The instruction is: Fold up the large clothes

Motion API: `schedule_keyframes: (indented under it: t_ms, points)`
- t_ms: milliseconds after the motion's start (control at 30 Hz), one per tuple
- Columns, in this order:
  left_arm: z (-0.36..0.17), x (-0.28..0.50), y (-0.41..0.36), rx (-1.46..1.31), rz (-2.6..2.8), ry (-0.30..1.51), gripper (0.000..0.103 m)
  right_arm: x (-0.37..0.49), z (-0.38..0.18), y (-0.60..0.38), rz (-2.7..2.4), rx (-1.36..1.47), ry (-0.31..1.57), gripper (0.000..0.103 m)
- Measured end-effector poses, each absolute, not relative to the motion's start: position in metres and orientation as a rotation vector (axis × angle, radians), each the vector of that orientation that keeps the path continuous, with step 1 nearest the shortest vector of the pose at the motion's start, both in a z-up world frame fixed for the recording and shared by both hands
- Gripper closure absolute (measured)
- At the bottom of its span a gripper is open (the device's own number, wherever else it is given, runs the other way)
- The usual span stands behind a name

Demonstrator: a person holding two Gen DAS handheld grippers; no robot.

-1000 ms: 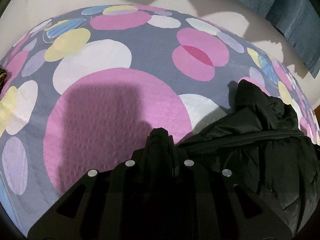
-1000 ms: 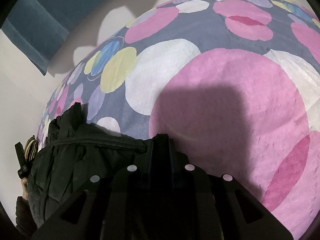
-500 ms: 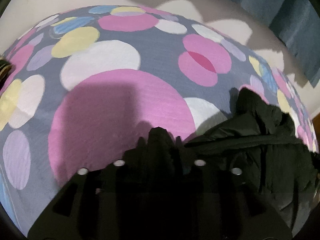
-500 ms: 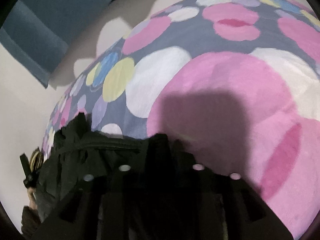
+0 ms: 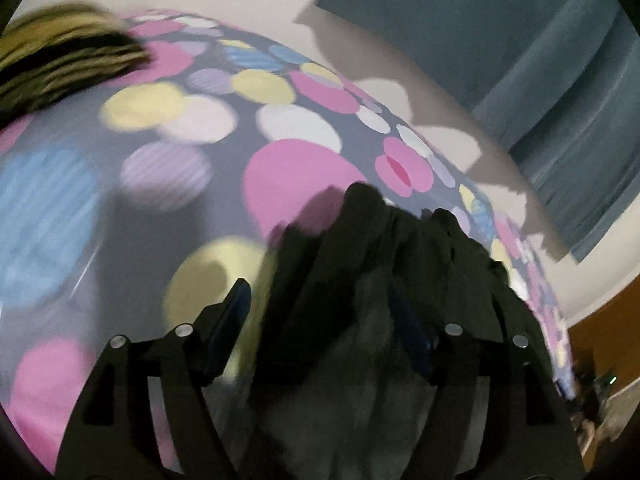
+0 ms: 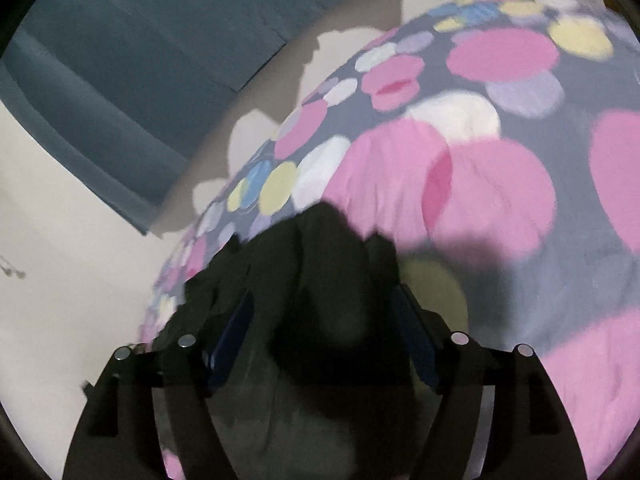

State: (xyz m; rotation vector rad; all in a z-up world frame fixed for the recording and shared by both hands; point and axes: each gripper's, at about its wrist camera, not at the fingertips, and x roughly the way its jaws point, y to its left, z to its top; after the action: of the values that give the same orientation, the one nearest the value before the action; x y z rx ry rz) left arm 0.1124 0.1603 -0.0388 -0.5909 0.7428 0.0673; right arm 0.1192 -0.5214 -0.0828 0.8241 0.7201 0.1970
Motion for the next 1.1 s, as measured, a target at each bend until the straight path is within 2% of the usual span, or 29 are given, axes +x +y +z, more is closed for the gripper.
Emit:
schedule_keyframes:
  t_ms: [167,333,700,967,1000,1067,1100]
  points:
    - [-0.055,0.038,0.167,-0.734,0.080,0.714,0.032,0.082,-0.098,-0.513,0.197,0.897,0.762,0.032]
    - [-0.082,0.006,0.158,-0.896,-0.007,0.753,0.032,0.061,-0.113,-0.498,0.165,0.952,0.810,0.032]
    - [-0.094,0.032,0.137,-0.899,-0.074,0.759,0.032,0.044,-0.144,-0.478,0.173,1.149,0.871,0.031]
    - [-0.097,0.049,0.135,-0.891,-0.027,0.736,0.032,0.076,-0.141,-0.472,0.094,1.093,0.740,0.031]
    - [-0.098,0.053,0.135,-0.889,-0.021,0.738,0.034,0.079,-0.140,-0.471,0.080,1.078,0.732,0.031]
    - [-0.099,0.056,0.136,-0.890,0.010,0.738,0.049,0.084,-0.140,-0.469,0.047,1.039,0.725,0.052]
    - [-0.101,0.059,0.138,-0.904,0.012,0.740,0.060,0.087,-0.144,-0.469,0.052,1.049,0.726,0.058]
